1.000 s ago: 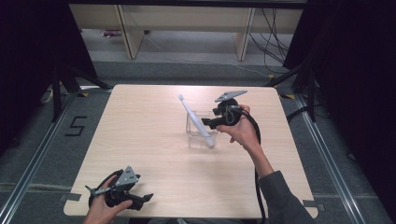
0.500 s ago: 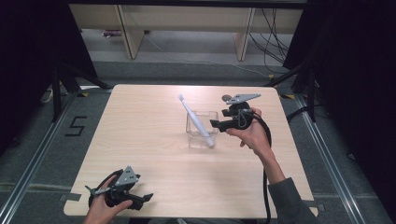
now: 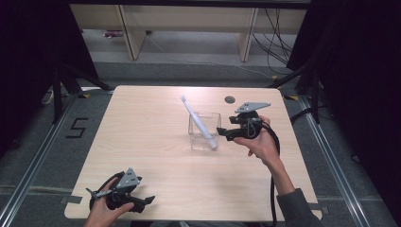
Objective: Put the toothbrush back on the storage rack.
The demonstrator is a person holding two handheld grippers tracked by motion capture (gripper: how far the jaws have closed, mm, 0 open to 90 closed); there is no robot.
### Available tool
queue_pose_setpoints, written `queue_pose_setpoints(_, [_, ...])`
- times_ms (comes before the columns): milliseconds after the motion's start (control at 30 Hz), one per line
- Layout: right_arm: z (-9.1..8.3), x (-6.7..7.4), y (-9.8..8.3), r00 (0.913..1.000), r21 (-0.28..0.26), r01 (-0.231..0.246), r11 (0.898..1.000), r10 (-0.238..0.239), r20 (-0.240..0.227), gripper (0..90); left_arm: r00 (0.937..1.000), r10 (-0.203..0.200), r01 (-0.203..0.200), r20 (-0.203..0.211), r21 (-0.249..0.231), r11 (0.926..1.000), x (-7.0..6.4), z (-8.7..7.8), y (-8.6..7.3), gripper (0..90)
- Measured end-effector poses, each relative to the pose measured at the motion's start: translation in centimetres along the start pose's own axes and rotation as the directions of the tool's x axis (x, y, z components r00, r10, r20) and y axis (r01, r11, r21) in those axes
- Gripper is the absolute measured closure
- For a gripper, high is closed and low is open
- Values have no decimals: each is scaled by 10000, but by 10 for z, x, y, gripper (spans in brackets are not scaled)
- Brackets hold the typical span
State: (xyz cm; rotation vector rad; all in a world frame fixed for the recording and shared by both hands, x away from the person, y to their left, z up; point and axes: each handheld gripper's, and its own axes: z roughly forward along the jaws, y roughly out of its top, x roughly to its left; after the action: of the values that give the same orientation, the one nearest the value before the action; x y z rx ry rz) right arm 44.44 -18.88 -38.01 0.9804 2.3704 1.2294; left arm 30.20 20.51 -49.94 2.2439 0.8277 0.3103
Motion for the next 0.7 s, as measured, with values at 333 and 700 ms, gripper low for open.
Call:
queue_pose_setpoints(333, [-6, 0, -16, 9991, -11, -326, 9995, 326, 281, 271, 10000, 17, -17, -51, 23, 10000, 0, 1, 0, 156])
queue_pose_setpoints(700, [-7, 0, -29, 9984, -2, -404, 9992, 404, 397, 245, 9999, 80, -79, -116, 67, 9999, 1, -1, 0, 156])
